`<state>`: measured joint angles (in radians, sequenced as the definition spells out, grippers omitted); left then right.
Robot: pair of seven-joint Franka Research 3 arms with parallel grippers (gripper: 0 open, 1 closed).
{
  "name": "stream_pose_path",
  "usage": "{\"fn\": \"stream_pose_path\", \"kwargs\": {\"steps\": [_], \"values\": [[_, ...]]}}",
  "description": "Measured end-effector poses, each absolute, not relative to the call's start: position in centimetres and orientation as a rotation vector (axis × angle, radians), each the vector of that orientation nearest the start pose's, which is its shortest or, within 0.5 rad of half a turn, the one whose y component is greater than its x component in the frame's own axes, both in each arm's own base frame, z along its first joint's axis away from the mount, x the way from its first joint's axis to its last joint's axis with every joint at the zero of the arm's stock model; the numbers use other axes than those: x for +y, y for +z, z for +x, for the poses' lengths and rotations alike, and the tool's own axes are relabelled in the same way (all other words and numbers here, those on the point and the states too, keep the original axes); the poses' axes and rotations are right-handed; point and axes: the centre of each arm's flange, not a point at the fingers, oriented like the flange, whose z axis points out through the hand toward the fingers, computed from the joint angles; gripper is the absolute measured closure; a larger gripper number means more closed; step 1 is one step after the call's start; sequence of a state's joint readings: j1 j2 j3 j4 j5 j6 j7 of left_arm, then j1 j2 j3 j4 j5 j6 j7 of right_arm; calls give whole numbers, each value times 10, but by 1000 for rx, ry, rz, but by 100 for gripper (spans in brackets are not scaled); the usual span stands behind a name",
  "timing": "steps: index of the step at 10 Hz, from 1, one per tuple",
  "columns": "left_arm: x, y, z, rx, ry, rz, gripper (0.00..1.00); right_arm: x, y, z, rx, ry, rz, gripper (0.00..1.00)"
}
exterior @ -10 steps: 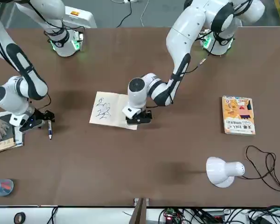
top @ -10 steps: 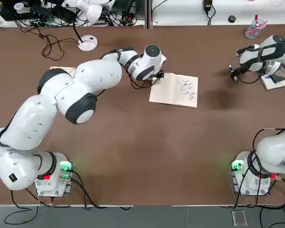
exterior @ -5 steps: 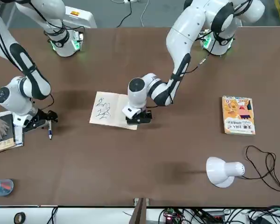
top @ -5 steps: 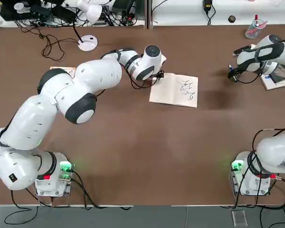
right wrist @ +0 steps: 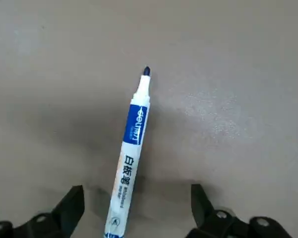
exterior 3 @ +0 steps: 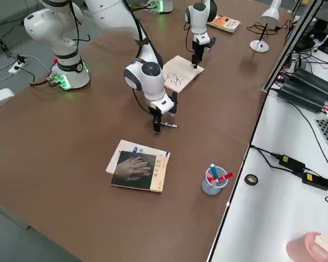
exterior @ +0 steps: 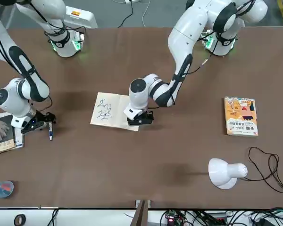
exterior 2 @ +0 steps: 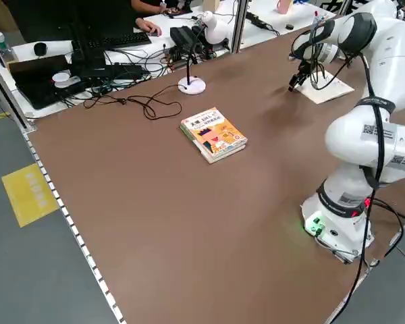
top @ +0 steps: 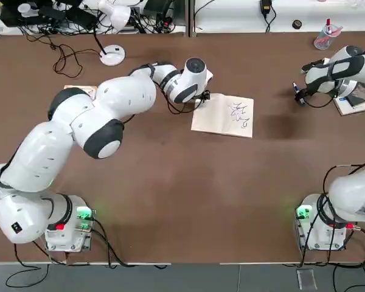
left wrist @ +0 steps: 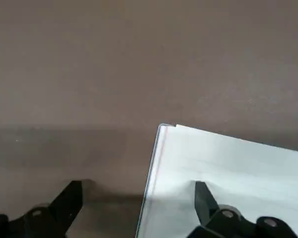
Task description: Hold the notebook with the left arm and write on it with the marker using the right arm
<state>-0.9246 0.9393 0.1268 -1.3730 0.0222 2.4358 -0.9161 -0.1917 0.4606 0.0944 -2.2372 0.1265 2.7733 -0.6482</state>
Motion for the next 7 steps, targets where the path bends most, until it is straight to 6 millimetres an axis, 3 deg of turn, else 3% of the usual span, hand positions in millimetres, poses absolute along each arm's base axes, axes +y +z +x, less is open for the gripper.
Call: {"fn": "stream_pose_path", "kwargs": {"steps": [5, 7], "values": [[-547, 163, 504, -69, -270, -3152, 0, -53, 168, 548, -659, -160, -3008, 11], [-547, 163, 504, -69, -270, -3152, 0, -54, 169, 548, -658, -166, -3011, 24]]}}
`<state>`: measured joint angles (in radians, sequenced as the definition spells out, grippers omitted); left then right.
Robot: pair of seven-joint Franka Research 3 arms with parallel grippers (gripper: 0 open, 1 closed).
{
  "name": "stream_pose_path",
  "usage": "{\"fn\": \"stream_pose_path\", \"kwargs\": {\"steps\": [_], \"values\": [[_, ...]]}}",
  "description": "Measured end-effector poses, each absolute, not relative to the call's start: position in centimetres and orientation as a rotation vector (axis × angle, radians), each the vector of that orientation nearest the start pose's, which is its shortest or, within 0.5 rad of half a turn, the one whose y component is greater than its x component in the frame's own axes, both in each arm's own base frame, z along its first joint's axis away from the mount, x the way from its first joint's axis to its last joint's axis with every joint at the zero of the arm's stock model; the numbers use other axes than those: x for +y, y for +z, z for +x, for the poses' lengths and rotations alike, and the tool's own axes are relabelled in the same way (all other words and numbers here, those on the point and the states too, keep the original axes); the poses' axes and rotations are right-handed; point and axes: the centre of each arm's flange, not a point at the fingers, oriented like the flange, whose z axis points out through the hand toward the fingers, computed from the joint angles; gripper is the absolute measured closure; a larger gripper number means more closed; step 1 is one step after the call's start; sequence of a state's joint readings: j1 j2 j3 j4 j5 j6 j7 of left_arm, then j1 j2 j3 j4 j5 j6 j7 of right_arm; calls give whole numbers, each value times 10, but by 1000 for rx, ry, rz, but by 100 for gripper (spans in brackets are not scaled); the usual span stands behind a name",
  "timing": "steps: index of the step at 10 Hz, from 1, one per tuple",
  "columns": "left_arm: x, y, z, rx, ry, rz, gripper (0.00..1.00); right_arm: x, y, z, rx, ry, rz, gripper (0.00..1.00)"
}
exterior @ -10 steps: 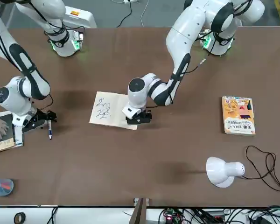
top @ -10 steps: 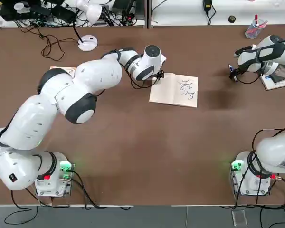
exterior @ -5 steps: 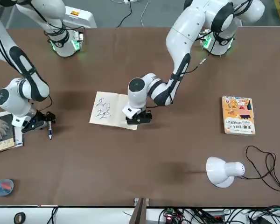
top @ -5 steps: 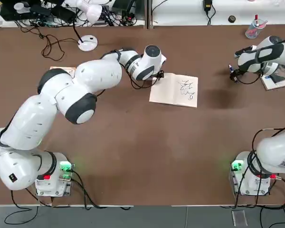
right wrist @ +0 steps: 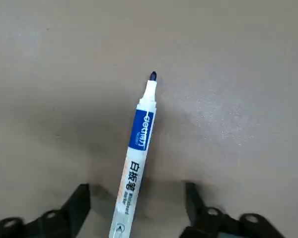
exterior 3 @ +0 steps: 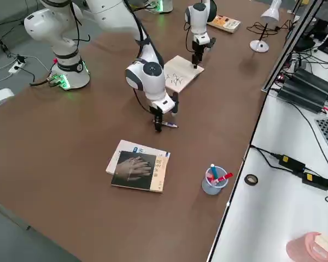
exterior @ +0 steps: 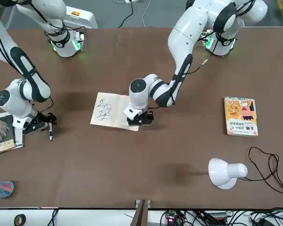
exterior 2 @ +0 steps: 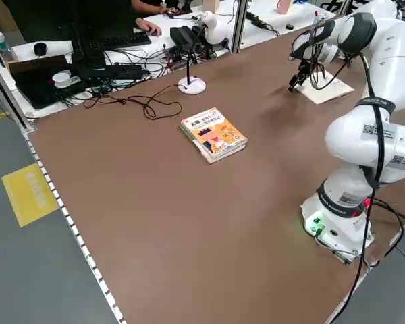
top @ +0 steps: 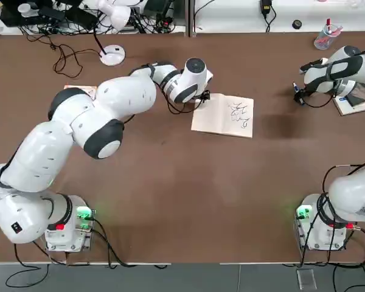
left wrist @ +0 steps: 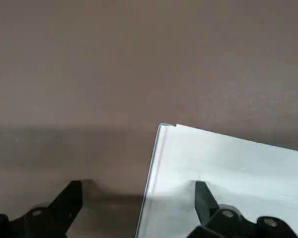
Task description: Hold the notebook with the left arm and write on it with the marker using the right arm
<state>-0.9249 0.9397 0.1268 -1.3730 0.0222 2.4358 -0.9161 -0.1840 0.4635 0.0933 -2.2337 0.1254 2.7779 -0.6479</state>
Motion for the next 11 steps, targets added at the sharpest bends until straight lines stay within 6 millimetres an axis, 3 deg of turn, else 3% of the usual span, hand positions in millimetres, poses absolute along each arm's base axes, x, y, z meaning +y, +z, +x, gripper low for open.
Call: {"fn": "stream_pose_path", "kwargs": {"steps": [5, 6, 11], "values": [[-547, 162, 504, -69, -270, -3152, 0, -67, 174, 552, -637, -212, -3038, 77], [-547, 162, 504, -69, -270, -3152, 0, -67, 174, 552, -628, -214, -3040, 84], [-547, 162, 504, -66, -269, -3152, 0, -62, 175, 554, -404, -174, -3058, 83]]}}
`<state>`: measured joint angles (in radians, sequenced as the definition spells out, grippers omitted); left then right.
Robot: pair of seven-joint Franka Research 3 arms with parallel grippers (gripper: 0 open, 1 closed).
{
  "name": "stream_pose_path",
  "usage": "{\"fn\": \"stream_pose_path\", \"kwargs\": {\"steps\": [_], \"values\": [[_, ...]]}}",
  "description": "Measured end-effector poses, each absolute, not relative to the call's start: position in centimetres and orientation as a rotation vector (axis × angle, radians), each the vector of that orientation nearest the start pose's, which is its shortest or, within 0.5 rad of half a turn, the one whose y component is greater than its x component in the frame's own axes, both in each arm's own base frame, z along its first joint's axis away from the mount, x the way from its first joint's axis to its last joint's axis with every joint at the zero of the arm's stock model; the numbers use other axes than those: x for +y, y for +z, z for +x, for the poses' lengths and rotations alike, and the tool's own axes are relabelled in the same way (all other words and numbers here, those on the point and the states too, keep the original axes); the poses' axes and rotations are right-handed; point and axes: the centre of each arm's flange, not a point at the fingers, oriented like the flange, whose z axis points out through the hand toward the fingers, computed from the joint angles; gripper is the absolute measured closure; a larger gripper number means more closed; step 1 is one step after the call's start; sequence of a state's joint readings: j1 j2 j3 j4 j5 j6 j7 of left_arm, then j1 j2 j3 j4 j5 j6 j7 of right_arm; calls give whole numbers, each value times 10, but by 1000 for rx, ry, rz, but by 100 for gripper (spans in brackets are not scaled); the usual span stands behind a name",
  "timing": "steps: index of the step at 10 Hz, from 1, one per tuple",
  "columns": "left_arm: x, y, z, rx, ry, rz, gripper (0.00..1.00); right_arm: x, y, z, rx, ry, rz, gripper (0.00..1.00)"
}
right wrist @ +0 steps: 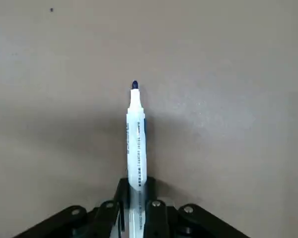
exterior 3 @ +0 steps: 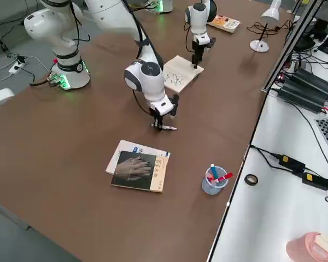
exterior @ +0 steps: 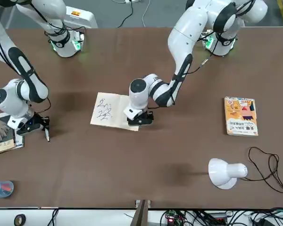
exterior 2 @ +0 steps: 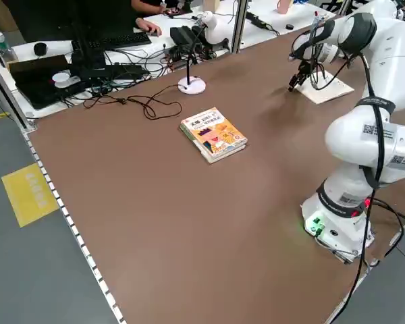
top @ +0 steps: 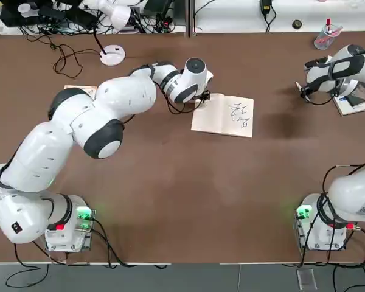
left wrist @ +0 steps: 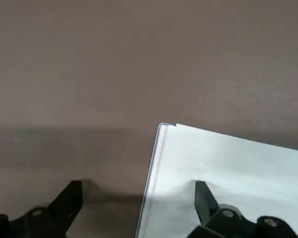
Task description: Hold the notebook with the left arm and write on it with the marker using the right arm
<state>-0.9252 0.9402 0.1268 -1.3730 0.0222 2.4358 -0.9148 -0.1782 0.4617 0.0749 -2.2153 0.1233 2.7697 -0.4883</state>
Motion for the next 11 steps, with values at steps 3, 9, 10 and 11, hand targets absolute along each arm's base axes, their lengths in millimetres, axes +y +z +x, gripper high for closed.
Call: {"fn": "stream_pose_path", "kwargs": {"steps": [3, 9, 10, 11], "values": [[-547, 162, 504, -66, -269, -3152, 0, -26, 189, 565, -180, 9, -3028, 83], [-547, 162, 504, -66, -269, -3152, 0, 91, 269, 587, 360, 300, -2759, 83], [-547, 162, 504, -66, -269, -3152, 0, 107, 279, 586, 422, 338, -2698, 83], [-547, 162, 504, -66, -270, -3152, 0, 118, 285, 582, 469, 389, -2635, 83]]}}
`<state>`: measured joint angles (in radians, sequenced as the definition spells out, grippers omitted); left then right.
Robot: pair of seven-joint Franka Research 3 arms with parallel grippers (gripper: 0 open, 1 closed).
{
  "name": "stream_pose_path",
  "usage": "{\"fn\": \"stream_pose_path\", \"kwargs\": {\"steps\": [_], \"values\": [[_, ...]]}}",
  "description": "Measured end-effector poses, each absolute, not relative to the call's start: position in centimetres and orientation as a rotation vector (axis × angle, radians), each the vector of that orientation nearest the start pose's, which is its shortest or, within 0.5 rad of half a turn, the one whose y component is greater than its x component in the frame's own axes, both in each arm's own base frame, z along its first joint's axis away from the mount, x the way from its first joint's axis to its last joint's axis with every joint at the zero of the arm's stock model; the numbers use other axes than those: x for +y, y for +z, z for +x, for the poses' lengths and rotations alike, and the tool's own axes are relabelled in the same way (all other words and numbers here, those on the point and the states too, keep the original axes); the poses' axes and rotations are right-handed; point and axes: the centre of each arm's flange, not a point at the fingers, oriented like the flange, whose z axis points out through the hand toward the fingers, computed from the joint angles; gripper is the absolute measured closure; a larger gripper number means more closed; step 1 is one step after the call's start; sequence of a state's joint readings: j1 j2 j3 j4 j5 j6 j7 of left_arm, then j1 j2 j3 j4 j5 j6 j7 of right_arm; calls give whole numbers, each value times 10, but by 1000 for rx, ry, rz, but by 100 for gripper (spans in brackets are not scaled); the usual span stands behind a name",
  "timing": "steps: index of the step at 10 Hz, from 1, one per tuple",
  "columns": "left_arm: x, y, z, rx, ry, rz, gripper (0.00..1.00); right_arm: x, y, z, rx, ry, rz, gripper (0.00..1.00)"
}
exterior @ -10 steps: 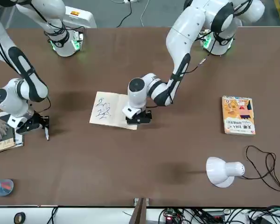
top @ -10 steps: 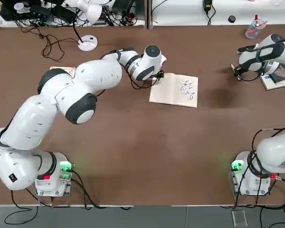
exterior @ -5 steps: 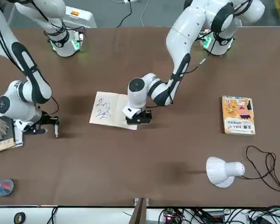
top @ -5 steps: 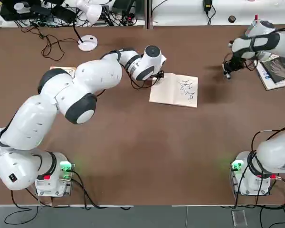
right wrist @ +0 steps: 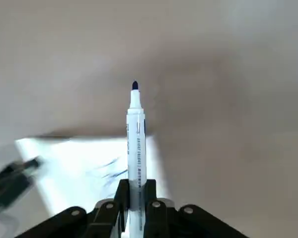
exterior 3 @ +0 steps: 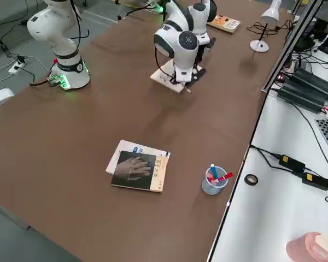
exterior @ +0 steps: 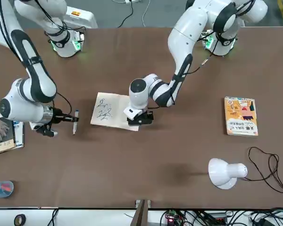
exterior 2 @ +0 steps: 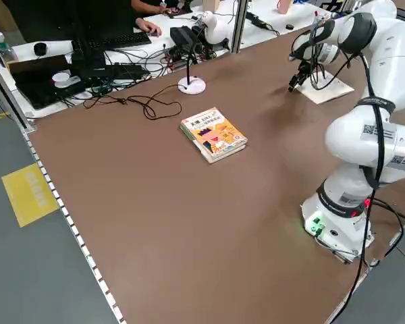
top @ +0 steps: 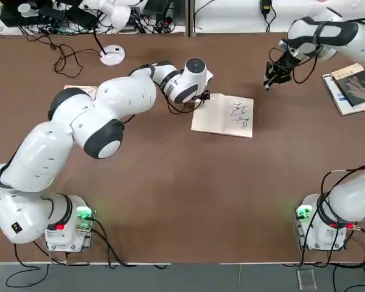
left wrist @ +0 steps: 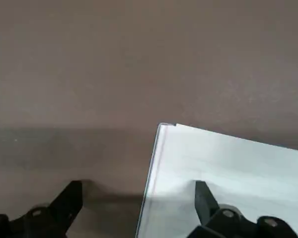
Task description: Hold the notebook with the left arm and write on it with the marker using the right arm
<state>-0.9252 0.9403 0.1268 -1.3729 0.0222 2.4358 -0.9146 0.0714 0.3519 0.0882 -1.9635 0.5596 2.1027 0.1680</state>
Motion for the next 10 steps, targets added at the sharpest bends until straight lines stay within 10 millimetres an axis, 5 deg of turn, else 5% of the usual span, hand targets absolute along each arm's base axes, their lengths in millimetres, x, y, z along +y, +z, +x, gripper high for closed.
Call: {"fn": "stream_pose_path", "kwargs": {"steps": [6, 10], "values": [[-547, 162, 504, -66, -269, -3152, 0, 140, 286, 563, 717, 694, -2217, 83], [-547, 162, 504, -65, -269, -3152, 0, 163, 271, 546, 801, 793, -2088, 83]]}}
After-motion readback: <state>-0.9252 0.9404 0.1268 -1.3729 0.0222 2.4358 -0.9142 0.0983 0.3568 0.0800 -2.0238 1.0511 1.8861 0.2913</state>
